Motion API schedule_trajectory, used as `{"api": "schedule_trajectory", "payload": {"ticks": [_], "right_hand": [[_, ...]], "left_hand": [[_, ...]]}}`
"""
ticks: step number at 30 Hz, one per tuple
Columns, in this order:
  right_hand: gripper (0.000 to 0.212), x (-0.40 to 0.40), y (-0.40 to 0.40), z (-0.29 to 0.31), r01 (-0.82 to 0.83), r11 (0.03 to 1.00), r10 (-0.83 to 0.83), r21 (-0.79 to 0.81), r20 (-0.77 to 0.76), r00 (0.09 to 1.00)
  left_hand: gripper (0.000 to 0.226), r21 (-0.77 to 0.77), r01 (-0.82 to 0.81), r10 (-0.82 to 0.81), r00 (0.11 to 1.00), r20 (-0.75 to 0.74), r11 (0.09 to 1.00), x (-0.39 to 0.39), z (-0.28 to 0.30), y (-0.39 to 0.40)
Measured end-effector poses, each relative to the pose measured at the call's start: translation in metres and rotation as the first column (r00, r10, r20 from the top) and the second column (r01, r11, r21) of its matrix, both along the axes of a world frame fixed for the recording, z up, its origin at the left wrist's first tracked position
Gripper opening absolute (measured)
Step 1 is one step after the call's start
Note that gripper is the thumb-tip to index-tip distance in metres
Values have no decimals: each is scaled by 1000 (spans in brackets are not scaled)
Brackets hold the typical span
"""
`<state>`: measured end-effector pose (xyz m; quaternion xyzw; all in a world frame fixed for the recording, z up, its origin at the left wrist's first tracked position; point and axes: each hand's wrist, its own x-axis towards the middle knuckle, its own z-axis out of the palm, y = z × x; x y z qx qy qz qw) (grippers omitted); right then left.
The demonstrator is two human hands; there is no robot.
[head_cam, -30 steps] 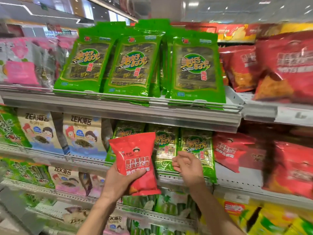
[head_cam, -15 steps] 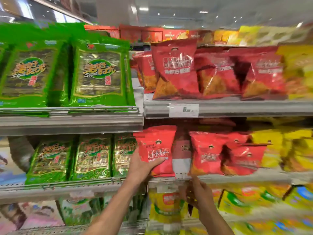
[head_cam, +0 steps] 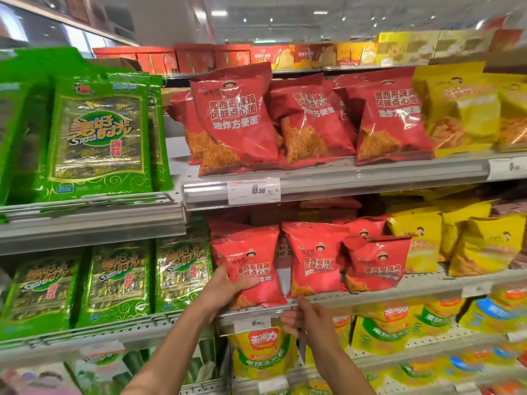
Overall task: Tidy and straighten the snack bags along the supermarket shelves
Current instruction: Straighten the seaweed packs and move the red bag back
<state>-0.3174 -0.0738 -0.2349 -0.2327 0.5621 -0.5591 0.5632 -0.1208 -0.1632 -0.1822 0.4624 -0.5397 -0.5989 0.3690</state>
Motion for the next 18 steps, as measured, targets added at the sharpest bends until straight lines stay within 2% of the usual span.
{"api": "schedule_trajectory", "payload": {"ticks": [6, 12, 15, 18], "right_hand": [[35, 1, -2, -1, 18, 1000, -19, -9, -8, 1000], [37, 8, 2, 2, 38, 999, -38, -10, 8, 999], [38, 9, 7, 4, 41, 999, -41, -25, -7, 999], [36, 11, 12, 10, 65, 997, -66, -28, -27, 997]], "left_hand": [[80, 72, 86, -86, 996, -4, 994, 2, 3, -6], [71, 98, 61, -67, 996, 64, 993, 2, 3, -7], [66, -16, -12, 14, 989, 145, 1000, 0, -2, 0], [54, -218, -65, 133, 941, 312, 974, -2, -8, 15]]}}
